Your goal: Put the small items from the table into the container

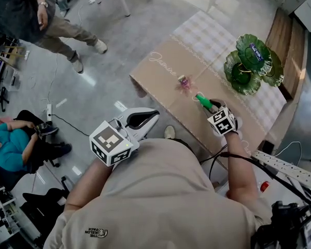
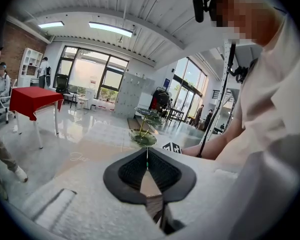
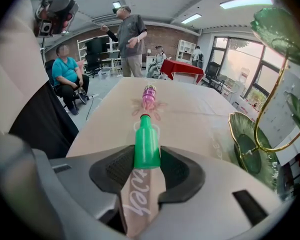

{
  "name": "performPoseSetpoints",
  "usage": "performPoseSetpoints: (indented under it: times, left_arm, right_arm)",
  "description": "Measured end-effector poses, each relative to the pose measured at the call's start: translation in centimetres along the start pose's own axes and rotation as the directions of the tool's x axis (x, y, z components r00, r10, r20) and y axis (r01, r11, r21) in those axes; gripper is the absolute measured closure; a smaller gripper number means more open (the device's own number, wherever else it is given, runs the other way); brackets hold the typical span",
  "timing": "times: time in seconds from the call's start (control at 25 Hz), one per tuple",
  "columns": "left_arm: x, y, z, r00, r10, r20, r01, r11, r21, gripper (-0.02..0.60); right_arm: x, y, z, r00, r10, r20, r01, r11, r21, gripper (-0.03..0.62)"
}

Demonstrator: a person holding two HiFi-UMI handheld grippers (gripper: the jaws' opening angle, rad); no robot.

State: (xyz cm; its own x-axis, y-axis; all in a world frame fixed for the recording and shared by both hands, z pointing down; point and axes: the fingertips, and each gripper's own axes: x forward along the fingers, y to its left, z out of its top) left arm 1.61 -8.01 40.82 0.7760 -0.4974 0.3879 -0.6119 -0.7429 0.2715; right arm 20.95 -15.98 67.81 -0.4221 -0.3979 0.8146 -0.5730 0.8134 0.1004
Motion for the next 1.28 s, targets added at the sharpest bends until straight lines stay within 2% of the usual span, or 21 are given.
performPoseSetpoints:
  times: [0.32,0.64,0.96,1.28]
  left_arm:
    - [1.6,-1.1,0.5,0.999,-0.044,-0.017,0.044,0.999,0.016,0.574]
    - [3.3,-2.5,1.0,0.996,-0.091,-0.019,0.092,0.995,0.045,0.574]
    - [4.1,-3.0,1.2,0.993,-0.12,-0.011,0.121,0.991,0.054,0.574]
    - [4.1,-2.2,1.2,0.995,-0.099,0.001,0.099,0.994,0.042,0.574]
  right_arm:
    - [-5.0,-0.3,2.9,0.998,-0.002,0.067,-0.001,0.999,0.04,0.427]
    - [-14.4,-2.1,8.0,0.988,-0.044,0.148,0.038,0.998,0.043,0.428]
    - [-21.4,-7.9,11.3,0.971,-0.144,0.193,0.129,0.988,0.086,0.428]
    - [-24.1,-15.1,13.5,0.949,-0.258,0.179,0.247,0.966,0.081,0.428]
